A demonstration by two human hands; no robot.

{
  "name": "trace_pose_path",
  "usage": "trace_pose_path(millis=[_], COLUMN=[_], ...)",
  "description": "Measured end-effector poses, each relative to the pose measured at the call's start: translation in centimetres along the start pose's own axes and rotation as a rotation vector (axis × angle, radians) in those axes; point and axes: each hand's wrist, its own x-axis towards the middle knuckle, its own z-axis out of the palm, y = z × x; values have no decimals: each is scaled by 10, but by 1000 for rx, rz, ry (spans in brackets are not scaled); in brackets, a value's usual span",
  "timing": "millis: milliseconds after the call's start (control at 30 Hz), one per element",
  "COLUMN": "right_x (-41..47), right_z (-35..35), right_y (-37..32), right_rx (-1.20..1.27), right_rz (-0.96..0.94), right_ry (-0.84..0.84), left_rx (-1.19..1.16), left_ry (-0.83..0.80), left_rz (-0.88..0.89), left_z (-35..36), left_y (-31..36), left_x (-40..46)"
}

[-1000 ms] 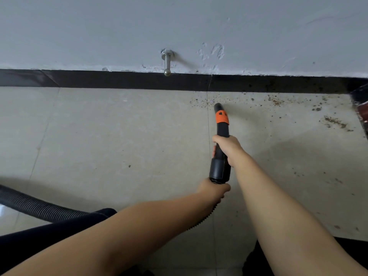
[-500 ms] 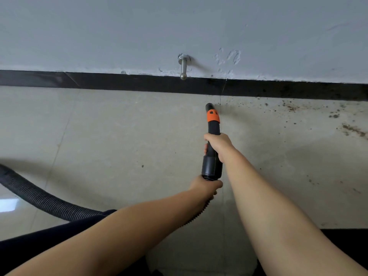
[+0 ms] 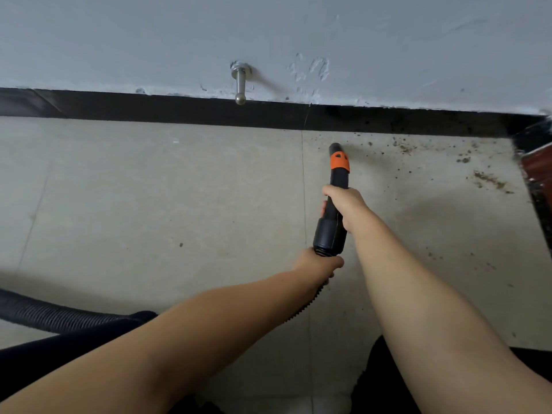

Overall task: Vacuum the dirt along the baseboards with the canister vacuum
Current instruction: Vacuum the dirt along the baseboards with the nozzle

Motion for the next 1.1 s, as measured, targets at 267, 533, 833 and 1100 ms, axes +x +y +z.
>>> trace_pose_path(millis=[267,533,833,1100], right_x=[-11,3,19,17], right_z=[43,29,1,34], right_y=[3,-3,-18,-26], right_rx=[-221,-20,42,-66], right_rz=[-15,-19,13,-8], right_ry=[-238,-53,-9,-100], left_rx=[-139,35,78,-31], left_ry=[134,48,9,78], left_rz=[-20,-27,-10,-9], left_z=[-15,-27,-9,-28], left_y=[-18,5,25,24], left_x=[-3,5,17,18])
